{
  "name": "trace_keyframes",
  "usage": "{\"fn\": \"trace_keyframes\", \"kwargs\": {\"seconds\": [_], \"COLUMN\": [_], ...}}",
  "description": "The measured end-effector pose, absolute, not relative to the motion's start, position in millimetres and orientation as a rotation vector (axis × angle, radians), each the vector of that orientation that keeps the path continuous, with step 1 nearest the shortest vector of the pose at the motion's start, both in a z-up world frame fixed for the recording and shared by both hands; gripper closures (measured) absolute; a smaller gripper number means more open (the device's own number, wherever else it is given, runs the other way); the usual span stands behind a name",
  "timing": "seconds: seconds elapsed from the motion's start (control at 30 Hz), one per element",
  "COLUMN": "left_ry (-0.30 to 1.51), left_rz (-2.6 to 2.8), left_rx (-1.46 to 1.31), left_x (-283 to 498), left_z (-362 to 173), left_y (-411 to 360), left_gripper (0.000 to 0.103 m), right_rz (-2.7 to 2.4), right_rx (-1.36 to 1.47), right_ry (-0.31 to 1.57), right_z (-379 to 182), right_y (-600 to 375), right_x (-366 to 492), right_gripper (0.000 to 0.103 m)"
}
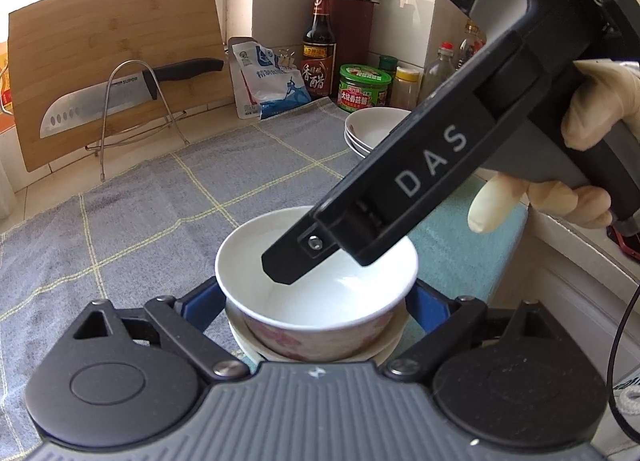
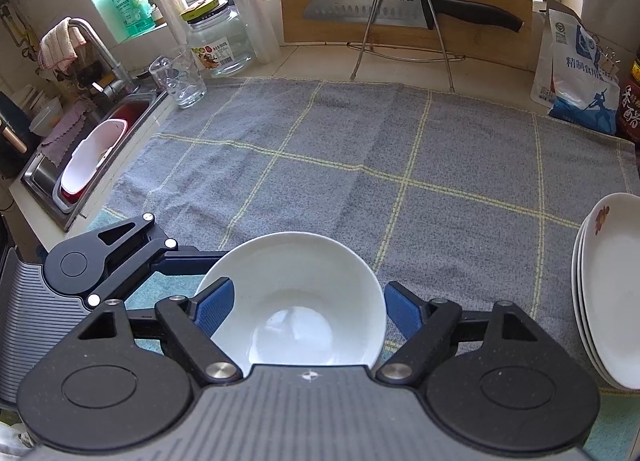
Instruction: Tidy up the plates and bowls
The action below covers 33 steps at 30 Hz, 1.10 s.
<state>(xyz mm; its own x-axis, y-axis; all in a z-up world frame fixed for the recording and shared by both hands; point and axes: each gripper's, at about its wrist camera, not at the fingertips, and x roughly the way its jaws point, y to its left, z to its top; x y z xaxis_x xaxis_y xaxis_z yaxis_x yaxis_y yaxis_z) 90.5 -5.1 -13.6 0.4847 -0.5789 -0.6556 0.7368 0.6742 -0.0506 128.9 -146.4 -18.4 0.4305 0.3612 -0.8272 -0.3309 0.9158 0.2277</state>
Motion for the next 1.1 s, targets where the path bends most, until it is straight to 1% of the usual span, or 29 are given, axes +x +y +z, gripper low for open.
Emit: {"fn": "trace_keyframes", "kwargs": {"seconds": [0.03, 0.13, 0.27, 0.53, 0.8, 0.9, 1.0, 1.1], "left_ry": [0.693, 0.693, 0.692, 0.698, 0.667, 0.671, 0.654, 0.654], "left_rz": [-0.817, -0.831, -0.826, -0.836, -0.836, -0.853, -0.864, -0.882], "left_rx": [0.242, 0.209, 0.221, 0.224, 0.259, 0.266, 0.260, 0.292], "left_x": [90.3, 90.0, 84.7, 71.5, 66.9, 68.5, 70.5, 76.6], "left_z": [-13.3, -10.4, -9.9, -10.6, -14.4, -17.2, -20.3, -26.6], "left_y": [-4.0, 1.8, 8.1, 26.1, 36.8, 39.5, 44.2, 46.3], "left_gripper": [0.006, 0.003, 0.003, 0.002, 0.002, 0.002, 0.002, 0.001], "right_rz": [0.438, 0.433, 0.425, 0.388, 0.318, 0.286, 0.283, 0.314], "right_rx": [0.036, 0.025, 0.013, -0.114, -0.175, -0.241, -0.279, -0.291], "right_ry": [1.040, 1.032, 1.017, 0.972, 0.928, 0.881, 0.819, 0.781], "right_z": [-18.8, -19.3, -19.3, -24.4, -31.3, -30.3, -22.6, -13.7], "right_y": [-146.4, -144.9, -144.0, -126.7, -119.7, -111.6, -110.8, -119.1], "right_x": [128.9, 127.2, 123.5, 103.5, 87.0, 76.8, 65.9, 54.7], "right_gripper": [0.014, 0.009, 0.007, 0.005, 0.005, 0.004, 0.000, 0.000]}}
